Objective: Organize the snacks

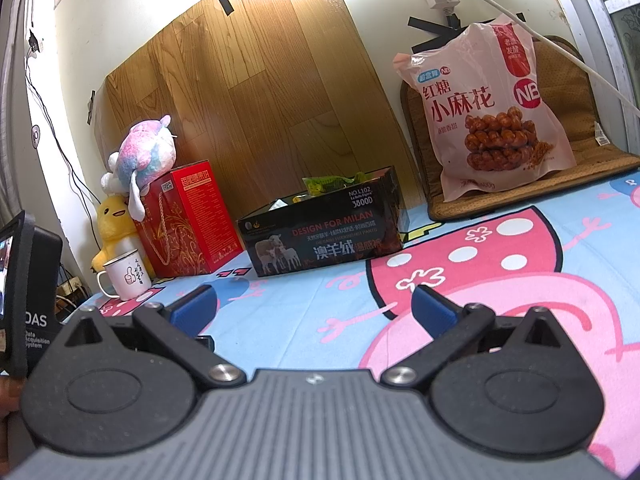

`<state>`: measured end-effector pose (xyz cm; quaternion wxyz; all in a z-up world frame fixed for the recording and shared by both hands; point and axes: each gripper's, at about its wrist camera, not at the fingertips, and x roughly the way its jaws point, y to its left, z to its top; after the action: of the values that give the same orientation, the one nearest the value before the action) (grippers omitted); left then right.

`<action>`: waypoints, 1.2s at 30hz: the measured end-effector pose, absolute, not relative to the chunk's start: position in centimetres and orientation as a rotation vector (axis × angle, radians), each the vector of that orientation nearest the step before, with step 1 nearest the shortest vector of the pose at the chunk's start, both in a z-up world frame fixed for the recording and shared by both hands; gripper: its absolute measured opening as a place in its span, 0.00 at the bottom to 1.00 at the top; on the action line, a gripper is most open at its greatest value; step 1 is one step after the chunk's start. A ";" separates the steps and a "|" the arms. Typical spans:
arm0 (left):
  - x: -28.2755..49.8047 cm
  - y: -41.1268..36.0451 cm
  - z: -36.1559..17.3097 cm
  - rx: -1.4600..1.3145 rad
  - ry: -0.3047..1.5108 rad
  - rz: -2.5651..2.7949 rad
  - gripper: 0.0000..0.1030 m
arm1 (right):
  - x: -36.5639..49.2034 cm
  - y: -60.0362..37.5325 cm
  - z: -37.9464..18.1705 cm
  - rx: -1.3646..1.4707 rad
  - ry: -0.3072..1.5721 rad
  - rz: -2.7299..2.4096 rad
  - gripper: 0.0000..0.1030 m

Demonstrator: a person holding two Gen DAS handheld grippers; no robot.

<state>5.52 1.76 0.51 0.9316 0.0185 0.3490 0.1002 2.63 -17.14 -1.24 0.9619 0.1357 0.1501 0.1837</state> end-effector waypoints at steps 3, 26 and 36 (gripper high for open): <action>5.5 1.9 0.5 0.032 0.717 0.207 1.00 | 2.6 -17.1 -1.2 0.275 0.304 0.372 1.00; 5.7 1.7 0.5 0.045 0.724 0.209 1.00 | 2.6 -17.0 -1.3 0.280 0.306 0.372 1.00; 5.8 1.5 0.5 0.050 0.728 0.202 1.00 | 2.5 -16.7 -1.3 0.288 0.305 0.372 1.00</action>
<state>5.85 1.50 0.48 0.9292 0.0245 0.3553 0.0985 2.49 -16.71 -1.25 0.9610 0.1420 0.1504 0.1834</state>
